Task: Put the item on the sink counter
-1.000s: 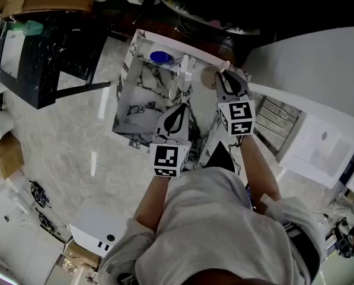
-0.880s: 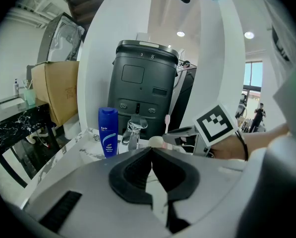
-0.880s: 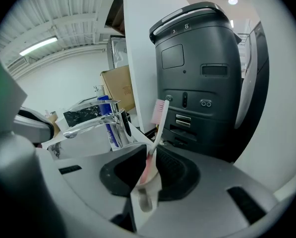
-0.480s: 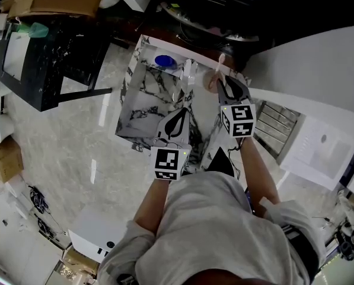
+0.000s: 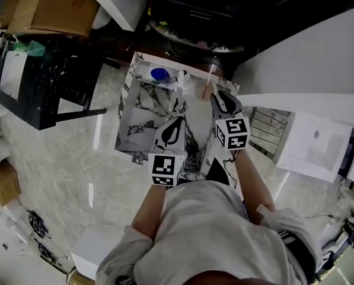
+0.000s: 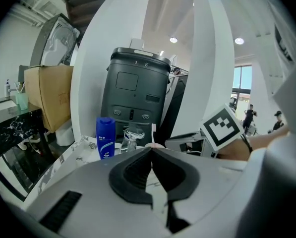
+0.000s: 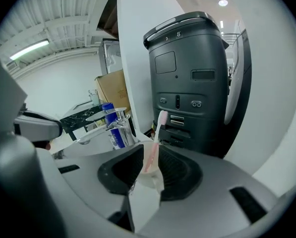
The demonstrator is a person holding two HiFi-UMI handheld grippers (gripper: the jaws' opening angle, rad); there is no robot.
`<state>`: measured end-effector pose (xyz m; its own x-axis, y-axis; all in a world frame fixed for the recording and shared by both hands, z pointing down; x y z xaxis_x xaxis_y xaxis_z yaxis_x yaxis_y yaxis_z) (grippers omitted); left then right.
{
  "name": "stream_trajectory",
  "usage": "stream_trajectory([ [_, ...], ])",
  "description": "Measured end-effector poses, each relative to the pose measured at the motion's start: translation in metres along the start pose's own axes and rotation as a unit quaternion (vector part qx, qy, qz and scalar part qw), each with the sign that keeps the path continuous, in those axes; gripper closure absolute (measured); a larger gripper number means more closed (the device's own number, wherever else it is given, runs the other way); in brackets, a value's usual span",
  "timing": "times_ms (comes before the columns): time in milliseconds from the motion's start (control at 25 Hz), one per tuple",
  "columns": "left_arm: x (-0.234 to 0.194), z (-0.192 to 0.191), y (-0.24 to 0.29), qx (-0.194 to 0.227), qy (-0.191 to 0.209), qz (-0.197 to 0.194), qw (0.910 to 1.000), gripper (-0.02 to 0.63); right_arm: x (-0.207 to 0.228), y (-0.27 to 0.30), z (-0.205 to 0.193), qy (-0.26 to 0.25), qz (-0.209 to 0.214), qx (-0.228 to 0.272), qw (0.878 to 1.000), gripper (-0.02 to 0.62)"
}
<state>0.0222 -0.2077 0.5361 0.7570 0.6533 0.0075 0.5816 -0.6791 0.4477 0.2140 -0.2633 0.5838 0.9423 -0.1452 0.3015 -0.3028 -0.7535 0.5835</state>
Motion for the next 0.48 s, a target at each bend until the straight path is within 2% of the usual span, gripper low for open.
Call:
stream_trajectory([
  [80,-0.002,0.002,-0.001,0.008,0.006,-0.011,0.9999,0.597,-0.005,-0.008,0.001,0.006,-0.006,0.01,1.0,0.518],
  [160,-0.004,0.004,-0.004,0.015,0.014,-0.021,0.9996,0.595,-0.011,-0.017,0.0,0.011,-0.01,0.022,1.0,0.55],
  [480,-0.013,0.0,-0.026,0.041,0.03,-0.063,0.9968,0.595,-0.044,-0.049,-0.015,0.026,-0.04,0.048,0.998,0.561],
])
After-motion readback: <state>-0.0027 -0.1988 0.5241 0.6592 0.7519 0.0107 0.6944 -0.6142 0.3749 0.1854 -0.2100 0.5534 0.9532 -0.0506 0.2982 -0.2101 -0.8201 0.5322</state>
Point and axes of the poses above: the fingertips, and each gripper's own axes: y forward along the fingers, x to its right, z out of its top, the point moved 8 cm from there along -y, backward along the fingers, and after that the axes turned 15 degrees about y, right-handed, at the moved point
